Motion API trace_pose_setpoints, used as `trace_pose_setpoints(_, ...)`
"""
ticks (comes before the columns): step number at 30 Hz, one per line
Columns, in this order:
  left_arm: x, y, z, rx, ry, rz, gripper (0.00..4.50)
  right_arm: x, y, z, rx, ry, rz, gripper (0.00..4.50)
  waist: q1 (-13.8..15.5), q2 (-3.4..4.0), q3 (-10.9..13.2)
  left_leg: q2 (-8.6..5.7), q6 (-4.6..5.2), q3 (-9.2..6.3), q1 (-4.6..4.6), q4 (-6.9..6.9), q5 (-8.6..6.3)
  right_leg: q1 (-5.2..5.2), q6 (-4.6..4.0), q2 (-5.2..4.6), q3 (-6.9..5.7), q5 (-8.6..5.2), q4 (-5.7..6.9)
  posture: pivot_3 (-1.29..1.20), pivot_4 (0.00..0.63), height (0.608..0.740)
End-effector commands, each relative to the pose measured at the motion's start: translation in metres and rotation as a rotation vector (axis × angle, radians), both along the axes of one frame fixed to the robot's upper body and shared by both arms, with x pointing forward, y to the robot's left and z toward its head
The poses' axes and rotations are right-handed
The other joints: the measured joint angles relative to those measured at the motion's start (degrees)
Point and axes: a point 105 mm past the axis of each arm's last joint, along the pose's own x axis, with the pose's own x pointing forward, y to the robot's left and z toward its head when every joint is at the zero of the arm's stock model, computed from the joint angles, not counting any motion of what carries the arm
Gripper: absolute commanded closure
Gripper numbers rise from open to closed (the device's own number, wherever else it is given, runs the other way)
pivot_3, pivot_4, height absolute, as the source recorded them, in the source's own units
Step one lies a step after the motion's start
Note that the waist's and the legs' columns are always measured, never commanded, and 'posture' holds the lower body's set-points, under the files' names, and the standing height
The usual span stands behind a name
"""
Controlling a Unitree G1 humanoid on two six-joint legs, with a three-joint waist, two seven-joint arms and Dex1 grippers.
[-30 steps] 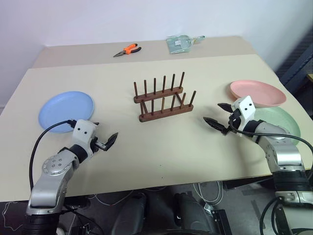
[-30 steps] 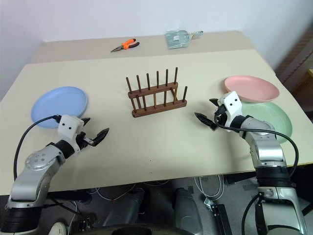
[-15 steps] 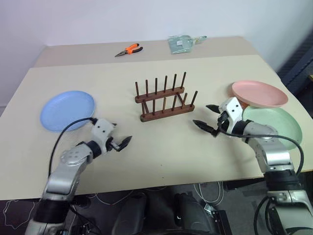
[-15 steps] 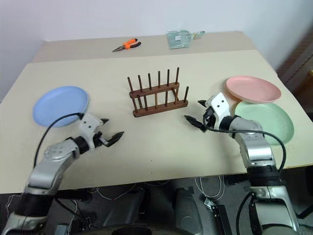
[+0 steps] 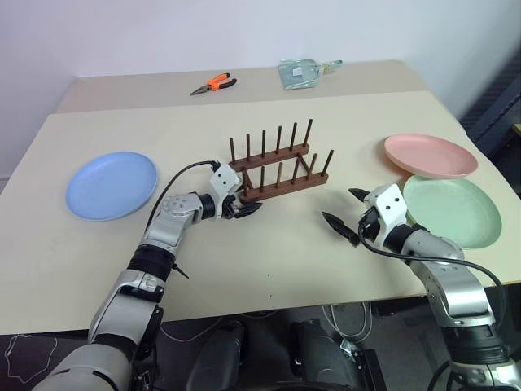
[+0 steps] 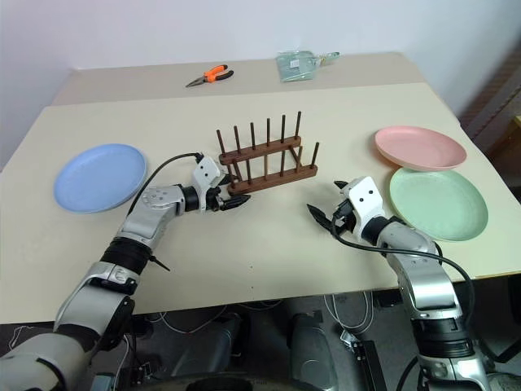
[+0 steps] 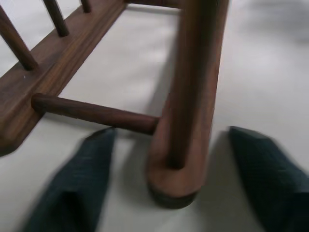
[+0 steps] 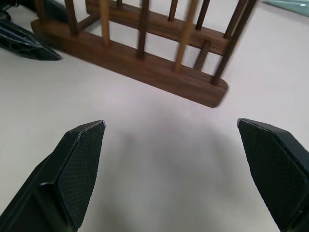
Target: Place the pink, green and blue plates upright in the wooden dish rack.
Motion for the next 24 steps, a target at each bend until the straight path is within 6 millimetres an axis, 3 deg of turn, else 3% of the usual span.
trace_pose_setpoints(1, -0.007, 0.003, -0.022, 0.064, 0.046, -0.017, 2.85, -0.001, -0.003, 0.015, -0.013, -0.059, -0.013, 0.00, 0.0, 0.00, 0.0, 0.00, 0.00, 0.00, 0.01, 0.01, 0.00, 0.02, 0.00, 0.00, 0.00, 0.00, 0.00, 0.00, 0.150, 0.729)
trace_pose_setpoints(3, -0.009, 0.004, -0.023, 0.067, 0.041, -0.025, 3.73, -0.001, -0.003, 0.015, -0.016, -0.060, -0.014, 0.00, 0.0, 0.00, 0.0, 0.00, 0.00, 0.00, 0.02, 0.03, 0.00, 0.03, 0.00, 0.00, 0.01, 0.00, 0.01, 0.00, 0.150, 0.729)
trace_pose_setpoints(7, -0.022, 0.004, -0.020, 0.068, 0.009, -0.085, 3.72, 0.000, -0.012, 0.014, -0.049, -0.050, -0.023, 0.00, -0.3, 0.08, -0.1, 0.02, 0.01, 0.00, 0.03, -0.02, 0.00, 0.02, 0.03, 0.02, 0.01, 0.00, 0.01, 0.00, 0.150, 0.729)
trace_pose_setpoints(12, -0.067, -0.004, -0.006, 0.060, -0.010, -0.297, 3.72, -0.007, -0.049, 0.012, -0.114, -0.019, -0.084, 0.00, -0.1, 0.10, -0.1, 0.02, 0.05, 0.00, 0.02, -0.07, -0.04, 0.00, 0.04, 0.00, 0.03, -0.02, -0.01, 0.00, 0.150, 0.729)
trace_pose_setpoints(15, -0.083, 0.001, -0.008, 0.104, 0.016, -0.365, 3.72, -0.013, -0.060, 0.010, -0.137, -0.011, -0.106, 0.00, 0.0, 0.11, -0.1, 0.02, 0.07, 0.00, 0.02, -0.05, -0.05, 0.01, 0.01, -0.02, 0.04, -0.03, -0.01, 0.00, 0.150, 0.729)
trace_pose_setpoints(17, -0.079, 0.007, -0.013, 0.150, 0.029, -0.342, 2.62, -0.017, -0.065, 0.009, -0.156, -0.005, -0.113, 0.00, 0.0, 0.11, -0.1, 0.03, 0.07, 0.00, 0.02, -0.02, -0.05, 0.04, -0.11, -0.02, 0.04, -0.10, -0.02, 0.00, 0.150, 0.729)
trace_pose_setpoints(18, -0.076, 0.010, -0.014, 0.163, 0.026, -0.317, 2.31, -0.018, -0.066, 0.009, -0.161, -0.002, -0.114, 0.00, 0.0, 0.11, -0.1, 0.03, 0.08, 0.00, 0.02, 0.00, -0.05, 0.05, -0.16, -0.02, 0.04, -0.14, -0.02, 0.00, 0.150, 0.729)
trace_pose_setpoints(22, -0.068, 0.025, -0.017, 0.183, 0.029, -0.219, 0.36, -0.025, -0.067, 0.006, -0.187, 0.019, -0.102, 0.00, -0.1, 0.12, -0.1, 0.03, 0.08, 0.00, 0.02, -0.01, -0.05, 0.06, -0.10, -0.02, 0.04, -0.13, -0.02, 0.00, 0.150, 0.729)
trace_pose_setpoints(24, -0.070, 0.039, -0.019, 0.184, 0.065, -0.162, 0.36, -0.029, -0.063, 0.003, -0.188, 0.039, -0.071, 0.00, -0.3, 0.13, -0.1, 0.03, 0.08, 0.00, 0.03, -0.01, -0.05, 0.06, -0.02, -0.01, 0.03, -0.10, -0.02, 0.00, 0.150, 0.729)
